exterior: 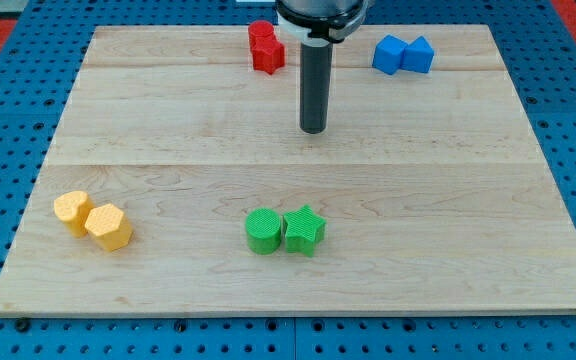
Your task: Move your arm towards right
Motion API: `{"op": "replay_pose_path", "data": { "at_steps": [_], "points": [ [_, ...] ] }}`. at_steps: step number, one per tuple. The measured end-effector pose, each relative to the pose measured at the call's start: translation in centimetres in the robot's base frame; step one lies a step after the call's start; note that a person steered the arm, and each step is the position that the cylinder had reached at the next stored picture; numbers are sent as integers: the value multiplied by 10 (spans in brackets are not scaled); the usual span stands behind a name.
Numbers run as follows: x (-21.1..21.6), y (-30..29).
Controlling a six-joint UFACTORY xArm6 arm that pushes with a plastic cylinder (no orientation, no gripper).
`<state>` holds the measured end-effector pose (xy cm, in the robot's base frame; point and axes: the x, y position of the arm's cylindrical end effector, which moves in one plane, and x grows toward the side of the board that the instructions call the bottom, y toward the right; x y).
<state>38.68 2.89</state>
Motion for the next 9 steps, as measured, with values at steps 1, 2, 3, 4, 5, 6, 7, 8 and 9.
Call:
{"op": "replay_pose_path", "data": {
  "at_steps": [1,2,3,4,5,6,7,8,9],
  "points": [
    [0,9],
    [0,20],
    [0,29],
    [0,39],
    [0,43],
    [3,64],
    [-10,117],
    [-20,135],
    [-20,135]
  ]
}}
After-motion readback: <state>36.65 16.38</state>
